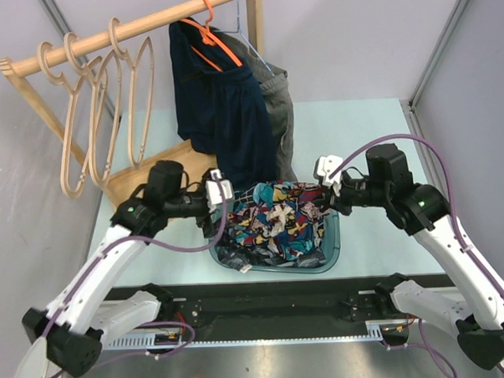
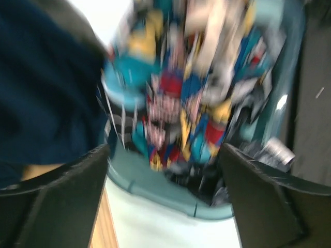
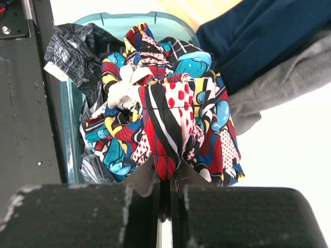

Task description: Place the shorts on the hanger

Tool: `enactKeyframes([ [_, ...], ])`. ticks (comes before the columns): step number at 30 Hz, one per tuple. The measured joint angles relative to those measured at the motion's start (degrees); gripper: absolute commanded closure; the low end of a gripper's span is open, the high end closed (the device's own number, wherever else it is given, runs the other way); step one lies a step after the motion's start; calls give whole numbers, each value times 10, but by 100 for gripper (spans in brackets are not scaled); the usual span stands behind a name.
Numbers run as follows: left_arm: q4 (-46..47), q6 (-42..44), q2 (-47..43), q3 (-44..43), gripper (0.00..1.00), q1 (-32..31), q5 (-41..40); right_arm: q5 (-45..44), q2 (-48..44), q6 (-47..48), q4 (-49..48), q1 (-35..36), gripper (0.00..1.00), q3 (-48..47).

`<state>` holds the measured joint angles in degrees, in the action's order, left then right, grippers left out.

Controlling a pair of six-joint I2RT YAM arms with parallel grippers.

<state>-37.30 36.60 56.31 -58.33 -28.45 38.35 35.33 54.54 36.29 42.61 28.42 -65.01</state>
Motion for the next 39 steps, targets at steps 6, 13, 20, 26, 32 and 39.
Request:
enactKeyframes([
  [6,19,56,92,71,0,10,-55,-1,-12,0,9,-6,100,1],
  [13,116,63,145,122,5,11,-79,-12,-12,-29,-6,-8,100,1],
  [20,170,28,197,105,89,10,-61,-32,-12,-68,-38,-8,100,1],
  [26,140,-20,185,47,100,11,-42,-109,-18,-141,-107,-8,100,3],
  [32,62,-83,96,-126,100,12,-68,-226,-47,-219,-238,-8,100,4],
  [39,51,-127,61,-364,100,12,-130,-273,-29,-249,-346,-7,100,-75],
])
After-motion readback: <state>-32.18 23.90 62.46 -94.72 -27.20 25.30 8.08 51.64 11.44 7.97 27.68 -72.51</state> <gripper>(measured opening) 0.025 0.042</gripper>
